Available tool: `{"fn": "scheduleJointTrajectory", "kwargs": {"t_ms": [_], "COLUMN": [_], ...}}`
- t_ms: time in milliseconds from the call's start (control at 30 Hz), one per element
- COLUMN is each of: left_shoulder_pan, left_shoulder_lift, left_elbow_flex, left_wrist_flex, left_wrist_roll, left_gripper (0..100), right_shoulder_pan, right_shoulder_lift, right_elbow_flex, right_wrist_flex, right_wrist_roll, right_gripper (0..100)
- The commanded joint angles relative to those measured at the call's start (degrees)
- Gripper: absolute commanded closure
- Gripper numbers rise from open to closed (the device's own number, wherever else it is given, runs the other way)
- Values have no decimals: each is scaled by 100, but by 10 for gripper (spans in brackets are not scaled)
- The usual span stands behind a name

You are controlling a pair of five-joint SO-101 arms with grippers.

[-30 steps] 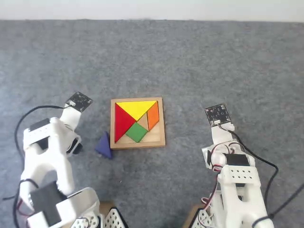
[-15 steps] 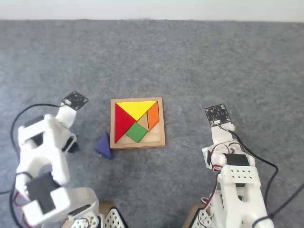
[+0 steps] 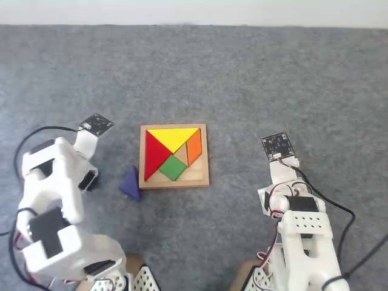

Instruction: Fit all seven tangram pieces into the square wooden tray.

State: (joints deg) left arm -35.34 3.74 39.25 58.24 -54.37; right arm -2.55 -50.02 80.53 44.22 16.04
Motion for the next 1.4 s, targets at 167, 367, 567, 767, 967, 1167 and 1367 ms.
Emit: {"fn": "scheduleJointTrajectory", "kwargs": {"t_ms": [167, 367, 567, 767, 967, 1167, 1367], "left_shoulder_pan": [-53, 176, 1037, 3007, 3938, 4062, 4466], "left_shoulder_lift": [18, 9, -624, -1477, -1609, -1081, -791], "left_elbow_flex": [-1138, -2756, -2703, -1437, -541, -488, -479], "left_wrist_flex": [1143, 3481, 4211, 4070, 2822, 1969, 2048], "left_wrist_roll": [-255, -440, -914, -1240, -870, -976, -1037], "left_gripper": [986, 987, 987, 987, 987, 987, 987], "right_shoulder_pan": [84, 66, 57, 57, 57, 57, 57], "right_shoulder_lift": [-92, -92, -92, -92, -92, -92, -92], "right_elbow_flex": [-18, -18, -18, -18, -18, -18, -18], "right_wrist_flex": [-101, -101, -101, -101, -92, -92, -92], "right_wrist_roll": [53, 53, 53, 62, 62, 62, 62], "right_gripper": [936, 936, 936, 936, 936, 936, 936]}}
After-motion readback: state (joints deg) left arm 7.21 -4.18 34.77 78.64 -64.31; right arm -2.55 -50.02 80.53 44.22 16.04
